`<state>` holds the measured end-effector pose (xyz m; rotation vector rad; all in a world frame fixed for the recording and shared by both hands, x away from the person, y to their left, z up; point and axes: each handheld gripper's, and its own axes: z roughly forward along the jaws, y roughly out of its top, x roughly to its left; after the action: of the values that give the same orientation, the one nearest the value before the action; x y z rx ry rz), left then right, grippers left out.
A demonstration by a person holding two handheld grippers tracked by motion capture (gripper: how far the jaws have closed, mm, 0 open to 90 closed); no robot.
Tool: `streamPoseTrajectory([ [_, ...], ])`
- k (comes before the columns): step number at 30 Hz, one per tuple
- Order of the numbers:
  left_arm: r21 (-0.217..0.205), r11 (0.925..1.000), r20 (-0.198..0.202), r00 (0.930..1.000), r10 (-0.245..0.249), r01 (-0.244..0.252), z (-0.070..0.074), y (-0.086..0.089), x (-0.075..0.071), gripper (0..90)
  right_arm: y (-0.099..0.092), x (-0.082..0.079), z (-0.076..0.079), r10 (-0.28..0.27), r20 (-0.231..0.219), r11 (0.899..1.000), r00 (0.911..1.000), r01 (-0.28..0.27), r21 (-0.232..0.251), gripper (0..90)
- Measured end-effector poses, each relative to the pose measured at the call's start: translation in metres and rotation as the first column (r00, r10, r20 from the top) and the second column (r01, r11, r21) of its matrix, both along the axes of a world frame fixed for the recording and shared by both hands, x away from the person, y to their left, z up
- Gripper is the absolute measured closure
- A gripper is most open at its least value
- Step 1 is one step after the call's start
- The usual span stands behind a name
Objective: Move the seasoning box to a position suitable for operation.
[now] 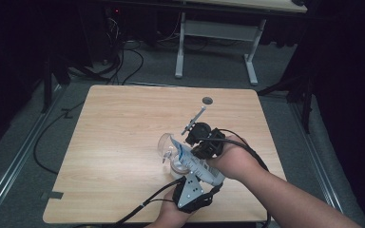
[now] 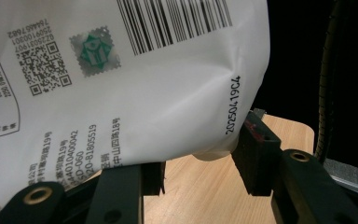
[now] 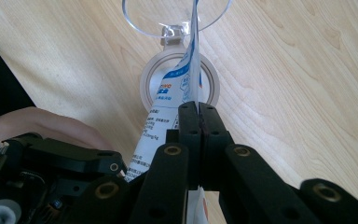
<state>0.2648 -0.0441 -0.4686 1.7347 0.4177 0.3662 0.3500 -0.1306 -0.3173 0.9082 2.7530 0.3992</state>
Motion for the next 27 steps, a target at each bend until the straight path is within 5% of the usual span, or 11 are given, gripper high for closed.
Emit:
streamPoseTrajectory([
  [27,-0.011,0.9999,-0.003,1.0000,-0.003,0.003,0.0012,0.0011,-0.0003,58.3,0.0028,0.0003,-0.0002,0.004,0.002,1.000,1.0000,-0.004,-0.003,90.0],
])
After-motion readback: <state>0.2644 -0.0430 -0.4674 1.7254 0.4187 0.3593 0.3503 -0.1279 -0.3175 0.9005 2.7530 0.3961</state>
